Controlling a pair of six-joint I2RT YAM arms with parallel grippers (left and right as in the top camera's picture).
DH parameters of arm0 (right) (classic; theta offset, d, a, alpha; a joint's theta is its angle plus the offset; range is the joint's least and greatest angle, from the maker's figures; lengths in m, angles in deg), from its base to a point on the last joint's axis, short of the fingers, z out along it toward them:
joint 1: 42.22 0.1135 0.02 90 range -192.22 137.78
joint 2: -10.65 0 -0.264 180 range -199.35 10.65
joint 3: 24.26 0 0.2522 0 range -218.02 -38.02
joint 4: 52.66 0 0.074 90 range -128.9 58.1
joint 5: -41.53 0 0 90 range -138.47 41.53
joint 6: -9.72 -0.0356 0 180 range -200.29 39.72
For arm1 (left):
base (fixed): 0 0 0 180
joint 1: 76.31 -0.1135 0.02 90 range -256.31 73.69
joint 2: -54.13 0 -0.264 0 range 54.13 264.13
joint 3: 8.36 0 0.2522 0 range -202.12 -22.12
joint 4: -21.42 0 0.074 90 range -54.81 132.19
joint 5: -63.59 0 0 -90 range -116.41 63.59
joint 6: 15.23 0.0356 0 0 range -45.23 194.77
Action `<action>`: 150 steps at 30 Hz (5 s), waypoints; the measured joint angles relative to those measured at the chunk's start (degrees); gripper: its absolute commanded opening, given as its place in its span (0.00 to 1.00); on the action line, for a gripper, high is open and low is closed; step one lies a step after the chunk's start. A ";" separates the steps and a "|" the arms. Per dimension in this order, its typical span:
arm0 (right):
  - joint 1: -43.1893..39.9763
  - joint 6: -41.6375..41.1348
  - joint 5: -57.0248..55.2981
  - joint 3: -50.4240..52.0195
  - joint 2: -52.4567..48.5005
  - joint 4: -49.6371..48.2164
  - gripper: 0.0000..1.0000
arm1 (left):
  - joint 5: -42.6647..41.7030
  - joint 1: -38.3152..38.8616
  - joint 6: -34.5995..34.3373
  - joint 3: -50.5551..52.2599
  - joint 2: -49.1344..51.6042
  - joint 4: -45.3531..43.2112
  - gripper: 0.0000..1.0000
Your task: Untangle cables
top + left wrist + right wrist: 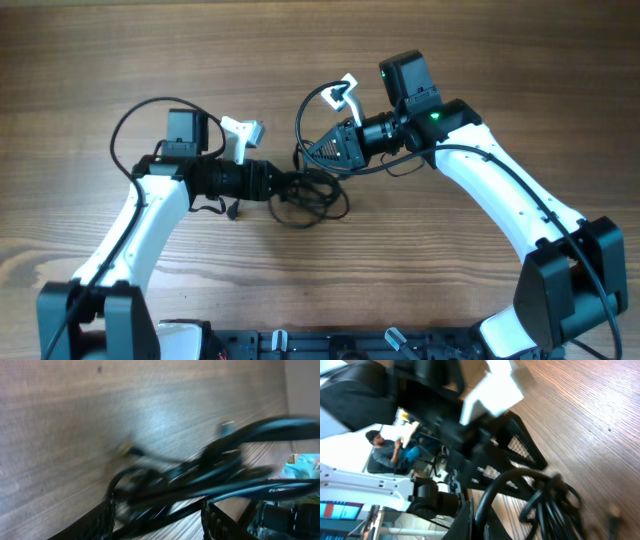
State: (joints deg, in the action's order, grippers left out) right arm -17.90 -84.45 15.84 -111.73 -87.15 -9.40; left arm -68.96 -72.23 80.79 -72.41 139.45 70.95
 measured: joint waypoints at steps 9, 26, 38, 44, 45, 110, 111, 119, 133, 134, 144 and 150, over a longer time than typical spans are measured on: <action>-0.04 -2.10 6.86 0.00 0.00 -3.06 0.04 | 0.74 0.00 0.15 2.19 5.40 -4.68 0.56; -0.04 -2.12 8.59 0.00 0.00 -2.03 0.04 | -1.01 -2.36 -10.47 0.39 -1.57 -8.33 0.62; -0.04 -2.27 4.79 0.02 0.00 -1.64 0.04 | 0.70 -1.84 -30.34 0.39 -0.92 -9.66 0.60; -0.04 -2.27 4.61 0.02 0.00 -1.64 0.04 | -4.46 -1.84 -44.63 0.39 -0.63 -14.05 0.38; -0.04 -2.25 4.57 0.02 0.00 -1.64 0.04 | -4.98 -1.84 -46.93 0.39 -0.61 -14.01 0.38; 0.22 -2.29 -4.50 0.13 0.00 2.56 0.04 | -1.36 -5.27 -56.59 0.33 2.01 -4.31 0.04; 0.11 -2.49 -4.92 0.13 0.00 2.67 0.04 | -0.07 -6.88 -54.51 0.33 2.01 -4.31 0.04; -7.41 -5.62 -6.16 0.13 0.00 5.25 0.04 | 10.58 -16.41 -44.19 0.33 2.01 -4.31 0.04; -9.51 -8.96 -35.17 0.11 0.00 15.26 0.04 | 23.54 -17.81 -44.70 0.33 2.01 -8.76 0.04; -9.42 -9.42 -36.39 0.11 0.00 15.23 0.04 | 24.04 -18.80 -44.94 0.33 2.01 -8.44 0.04; -9.20 -9.27 -26.25 2.47 0.00 11.82 0.28 | 25.86 -22.27 -45.33 0.33 2.01 -7.54 0.04; -3.72 -6.47 -21.03 2.51 0.00 8.55 0.59 | 27.28 -21.09 -45.33 0.33 2.01 -7.87 0.04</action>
State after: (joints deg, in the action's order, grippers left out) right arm -21.62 -90.92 -5.18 -109.22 -87.15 -0.86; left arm -41.68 -93.32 35.46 -72.08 141.46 63.09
